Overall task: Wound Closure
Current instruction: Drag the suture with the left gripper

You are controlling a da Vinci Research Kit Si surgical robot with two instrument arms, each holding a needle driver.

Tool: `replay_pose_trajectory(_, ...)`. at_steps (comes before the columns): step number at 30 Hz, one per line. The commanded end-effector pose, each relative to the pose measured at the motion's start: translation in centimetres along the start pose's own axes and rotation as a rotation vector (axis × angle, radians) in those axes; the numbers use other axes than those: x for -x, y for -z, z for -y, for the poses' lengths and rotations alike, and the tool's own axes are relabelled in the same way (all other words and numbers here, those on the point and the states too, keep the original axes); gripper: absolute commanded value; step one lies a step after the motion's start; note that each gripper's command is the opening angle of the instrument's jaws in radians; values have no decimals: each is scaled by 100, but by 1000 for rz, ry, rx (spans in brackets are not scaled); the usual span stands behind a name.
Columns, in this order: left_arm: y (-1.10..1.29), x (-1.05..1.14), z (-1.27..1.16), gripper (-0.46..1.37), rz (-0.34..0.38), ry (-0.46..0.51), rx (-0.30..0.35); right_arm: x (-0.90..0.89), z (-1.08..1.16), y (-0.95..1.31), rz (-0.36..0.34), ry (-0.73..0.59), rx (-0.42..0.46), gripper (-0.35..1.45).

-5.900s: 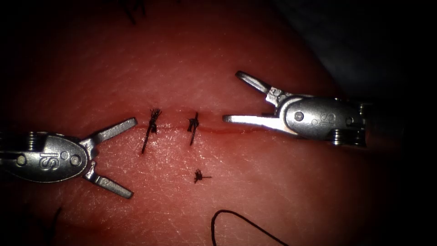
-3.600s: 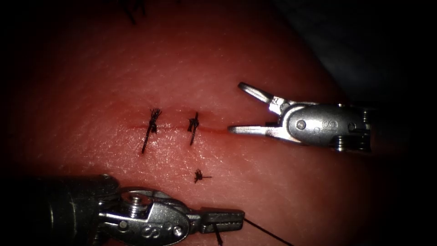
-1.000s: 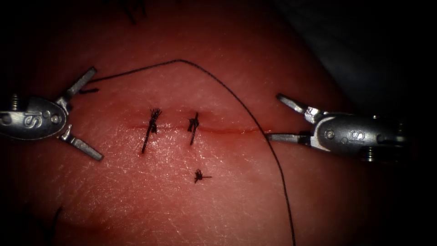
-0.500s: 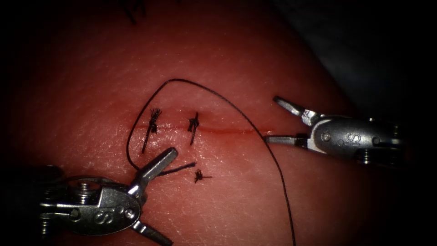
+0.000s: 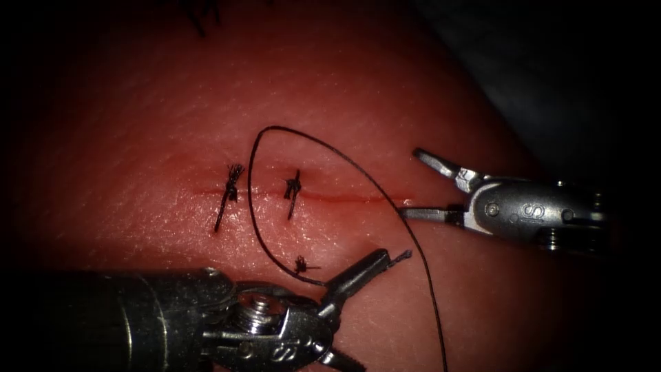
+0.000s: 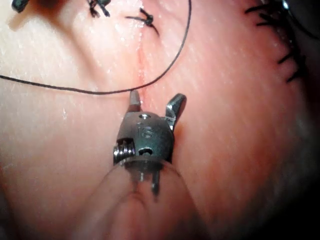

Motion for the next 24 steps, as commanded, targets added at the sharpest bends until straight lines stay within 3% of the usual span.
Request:
replay_pose_trajectory(1,-5,0,0,99,-4,-23,28,0,0,0,0,0,-5,136)
replay_pose_trajectory(4,-20,2,4,99,-25,-60,53,-1,1,1,2,0,-7,136)
replay_pose_trajectory(10,-37,8,9,95,1,-127,31,0,3,1,1,-4,-6,136)
replay_pose_trajectory(24,-75,10,-16,90,23,-164,43,1,7,4,2,-7,-6,136)
